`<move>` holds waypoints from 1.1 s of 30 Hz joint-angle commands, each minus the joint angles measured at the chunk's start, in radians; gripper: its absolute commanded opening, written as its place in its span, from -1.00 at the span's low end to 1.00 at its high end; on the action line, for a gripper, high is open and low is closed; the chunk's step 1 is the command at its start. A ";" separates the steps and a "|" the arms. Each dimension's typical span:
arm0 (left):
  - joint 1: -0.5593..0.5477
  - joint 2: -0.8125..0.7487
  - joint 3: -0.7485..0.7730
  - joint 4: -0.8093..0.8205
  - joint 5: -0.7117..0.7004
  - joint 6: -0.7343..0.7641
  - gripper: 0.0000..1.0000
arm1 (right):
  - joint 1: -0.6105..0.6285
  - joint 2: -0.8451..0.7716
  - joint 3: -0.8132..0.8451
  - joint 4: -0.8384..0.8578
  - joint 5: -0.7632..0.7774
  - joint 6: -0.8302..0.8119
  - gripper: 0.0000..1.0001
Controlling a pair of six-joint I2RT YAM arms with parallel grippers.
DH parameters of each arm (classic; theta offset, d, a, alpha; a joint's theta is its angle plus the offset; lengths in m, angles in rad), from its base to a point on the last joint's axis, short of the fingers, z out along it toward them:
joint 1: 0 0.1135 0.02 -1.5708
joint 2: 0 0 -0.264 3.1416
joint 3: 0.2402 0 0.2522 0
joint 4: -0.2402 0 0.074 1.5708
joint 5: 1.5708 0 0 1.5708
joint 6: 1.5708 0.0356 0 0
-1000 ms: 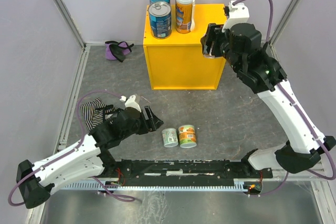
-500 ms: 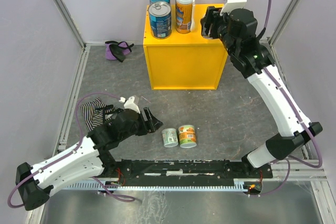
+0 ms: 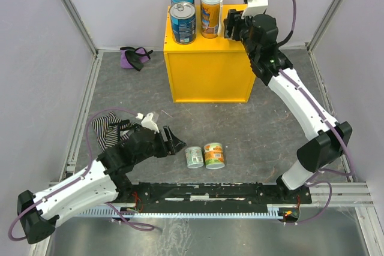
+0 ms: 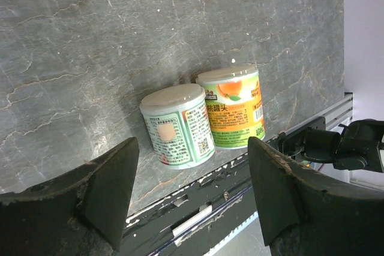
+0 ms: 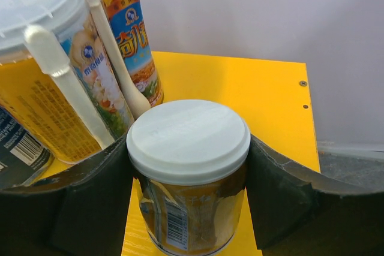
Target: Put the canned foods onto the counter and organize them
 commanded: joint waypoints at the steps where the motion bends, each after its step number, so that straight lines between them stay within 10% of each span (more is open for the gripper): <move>1: -0.004 -0.018 0.002 0.054 0.014 0.058 0.59 | -0.002 -0.021 -0.027 0.249 -0.010 -0.057 -0.98; 17: -0.003 -0.019 -0.030 0.124 0.026 0.036 0.59 | -0.002 -0.099 -0.250 0.338 0.057 -0.108 -0.86; 33: -0.003 0.023 -0.045 0.208 0.022 0.018 0.59 | -0.007 -0.102 -0.255 0.230 0.047 -0.058 0.77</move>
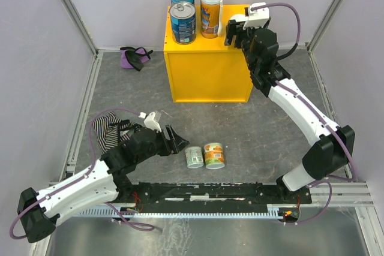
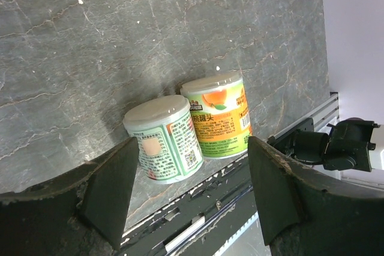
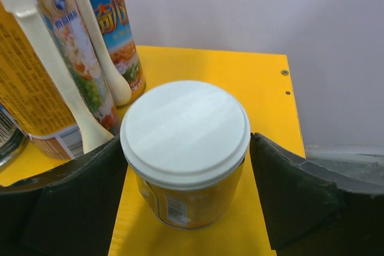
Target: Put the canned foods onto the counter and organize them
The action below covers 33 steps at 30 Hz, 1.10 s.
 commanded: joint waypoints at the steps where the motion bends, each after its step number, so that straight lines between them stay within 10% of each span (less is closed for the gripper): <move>1: -0.003 0.007 -0.007 0.081 0.000 0.001 0.59 | -0.009 -0.023 0.005 -0.044 0.003 0.010 0.80; 26: -0.002 -0.008 -0.079 0.212 -0.012 -0.054 0.59 | -0.008 -0.133 0.021 -0.187 -0.001 0.032 0.80; 33: -0.003 -0.017 -0.088 0.219 -0.019 -0.062 0.59 | -0.008 -0.157 0.011 -0.213 -0.015 0.050 0.27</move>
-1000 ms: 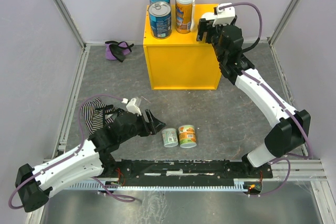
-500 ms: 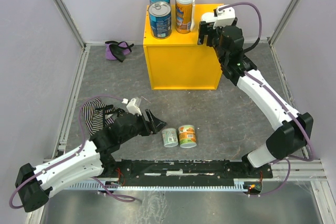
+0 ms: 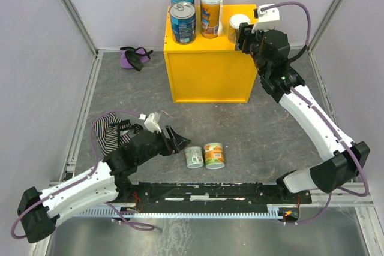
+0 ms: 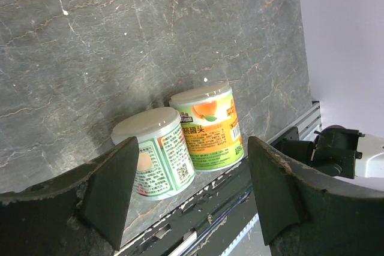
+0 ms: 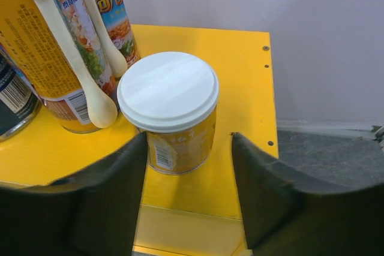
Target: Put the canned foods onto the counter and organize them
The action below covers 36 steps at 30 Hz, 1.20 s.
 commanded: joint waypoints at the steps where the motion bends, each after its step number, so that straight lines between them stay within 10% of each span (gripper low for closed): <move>1: -0.004 -0.019 -0.006 0.059 -0.015 -0.033 0.58 | -0.003 -0.042 0.010 0.002 -0.013 0.023 0.12; 7: -0.004 -0.036 -0.010 0.046 -0.018 -0.036 0.58 | -0.003 -0.026 0.014 -0.009 -0.020 0.036 -0.40; 36: -0.003 0.003 0.019 0.025 -0.012 0.014 0.59 | -0.008 0.023 0.074 -0.052 -0.106 0.109 -0.51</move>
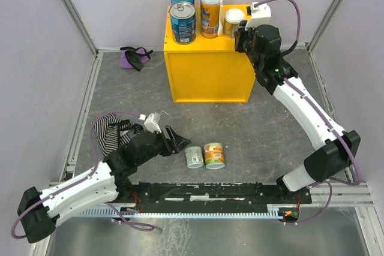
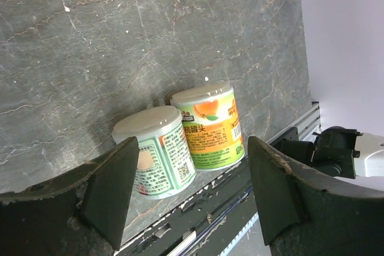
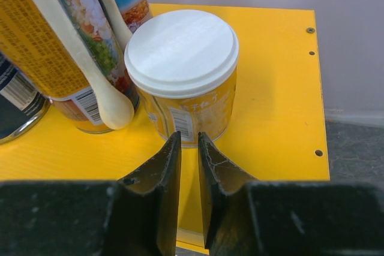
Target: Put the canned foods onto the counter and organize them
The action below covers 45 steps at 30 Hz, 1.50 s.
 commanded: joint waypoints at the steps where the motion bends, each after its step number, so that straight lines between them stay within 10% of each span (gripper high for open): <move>1: -0.004 0.016 0.024 0.029 -0.010 0.028 0.59 | -0.002 -0.089 -0.016 0.005 -0.045 0.037 -0.51; 45: 0.005 0.065 0.013 0.071 -0.033 0.038 0.60 | -0.031 0.261 0.381 -0.111 0.010 0.041 -0.20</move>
